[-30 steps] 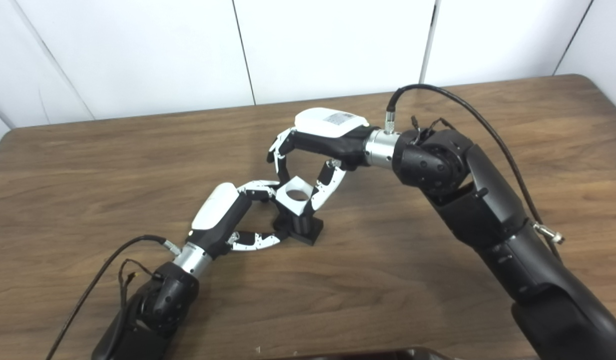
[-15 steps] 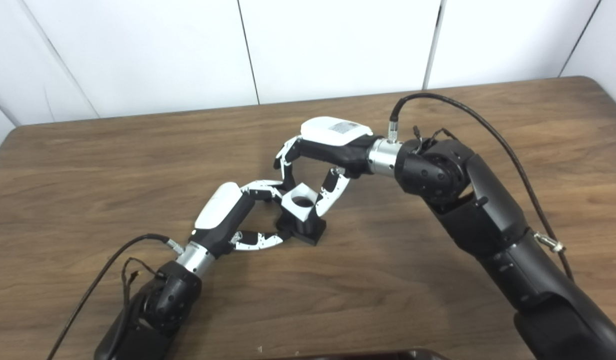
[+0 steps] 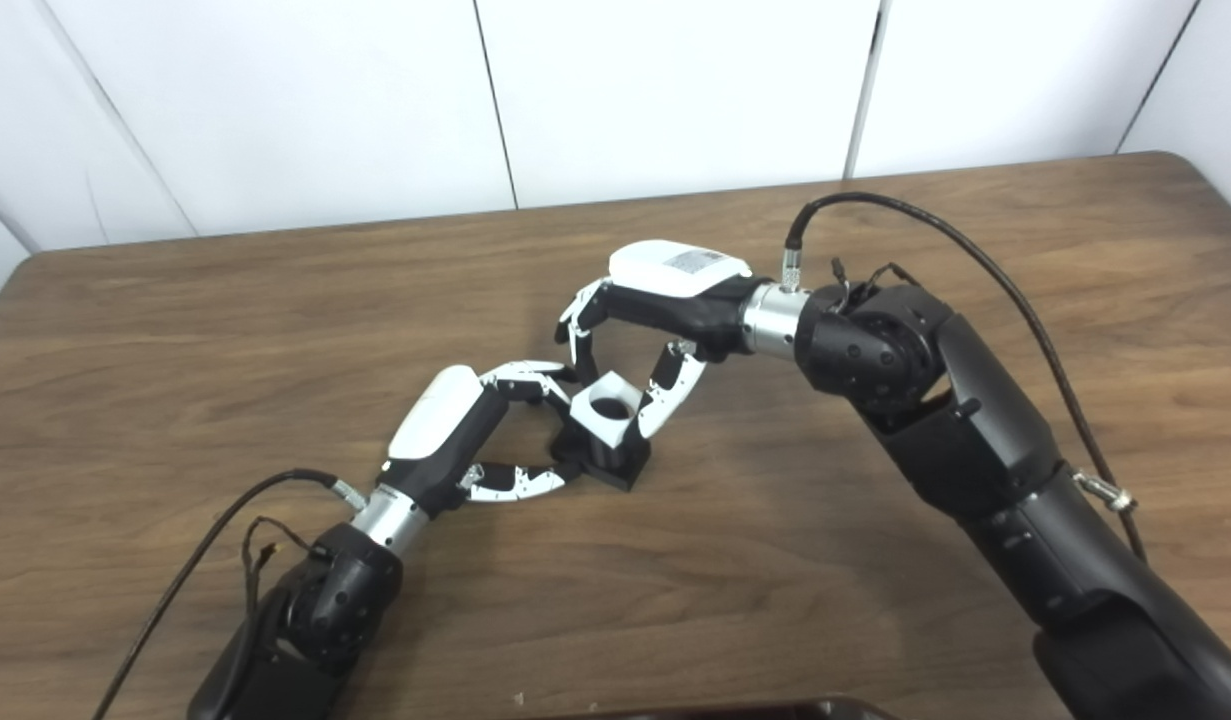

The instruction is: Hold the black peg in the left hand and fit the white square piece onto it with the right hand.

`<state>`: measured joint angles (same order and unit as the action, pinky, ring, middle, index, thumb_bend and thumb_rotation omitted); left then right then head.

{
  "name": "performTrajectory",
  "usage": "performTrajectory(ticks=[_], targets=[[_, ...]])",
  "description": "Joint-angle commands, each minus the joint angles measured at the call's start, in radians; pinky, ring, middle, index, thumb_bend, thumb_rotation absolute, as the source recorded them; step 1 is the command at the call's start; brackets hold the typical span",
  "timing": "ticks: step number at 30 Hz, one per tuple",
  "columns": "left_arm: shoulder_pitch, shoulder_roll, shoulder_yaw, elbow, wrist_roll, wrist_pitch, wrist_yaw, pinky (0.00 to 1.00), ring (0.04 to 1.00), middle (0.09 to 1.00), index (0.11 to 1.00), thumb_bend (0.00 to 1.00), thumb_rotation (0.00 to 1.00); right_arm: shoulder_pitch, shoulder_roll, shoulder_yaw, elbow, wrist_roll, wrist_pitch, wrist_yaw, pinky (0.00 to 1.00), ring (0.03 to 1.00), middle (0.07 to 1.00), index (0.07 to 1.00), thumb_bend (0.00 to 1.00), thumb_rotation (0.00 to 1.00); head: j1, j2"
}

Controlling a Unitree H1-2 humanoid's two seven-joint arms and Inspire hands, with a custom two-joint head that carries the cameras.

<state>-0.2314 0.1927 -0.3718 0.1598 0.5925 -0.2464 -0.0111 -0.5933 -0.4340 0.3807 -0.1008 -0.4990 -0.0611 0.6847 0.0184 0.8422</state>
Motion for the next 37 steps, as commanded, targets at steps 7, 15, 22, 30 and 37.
performTrajectory(ticks=[7, 15, 22, 30, 37], targets=[[0.027, 0.016, -0.019, 0.028, 0.018, 0.062, -0.061, 0.66, 0.813, 0.787, 0.488, 0.52, 0.07, -0.029, -0.014, -0.015, -0.019, 0.008, -0.014, -0.017, 0.80, 0.872, 0.794, 0.485, 0.52, 0.14, 0.000, 0.004], [0.027, 0.012, -0.020, 0.032, 0.017, 0.053, -0.054, 0.66, 0.808, 0.785, 0.488, 0.52, 0.07, -0.025, -0.020, -0.017, -0.042, 0.007, 0.036, 0.013, 0.79, 0.872, 0.865, 0.859, 0.88, 0.31, 0.000, 0.007], [0.028, 0.010, -0.021, 0.032, 0.019, 0.057, -0.054, 0.66, 0.807, 0.787, 0.488, 0.52, 0.07, -0.021, -0.021, -0.015, -0.046, 0.003, 0.051, 0.015, 0.81, 0.886, 0.873, 0.823, 0.88, 0.31, -0.002, 0.008], [0.026, 0.009, -0.020, 0.036, 0.016, 0.054, -0.052, 0.66, 0.809, 0.787, 0.488, 0.52, 0.07, -0.022, -0.023, -0.015, -0.049, -0.004, 0.054, 0.016, 0.81, 0.887, 0.869, 0.811, 0.88, 0.31, -0.002, 0.008], [0.022, 0.008, -0.021, 0.037, 0.016, 0.061, -0.057, 0.67, 0.814, 0.790, 0.488, 0.52, 0.07, -0.023, -0.025, -0.018, -0.047, -0.005, 0.052, 0.014, 0.80, 0.883, 0.863, 0.804, 0.89, 0.30, -0.004, 0.006]])
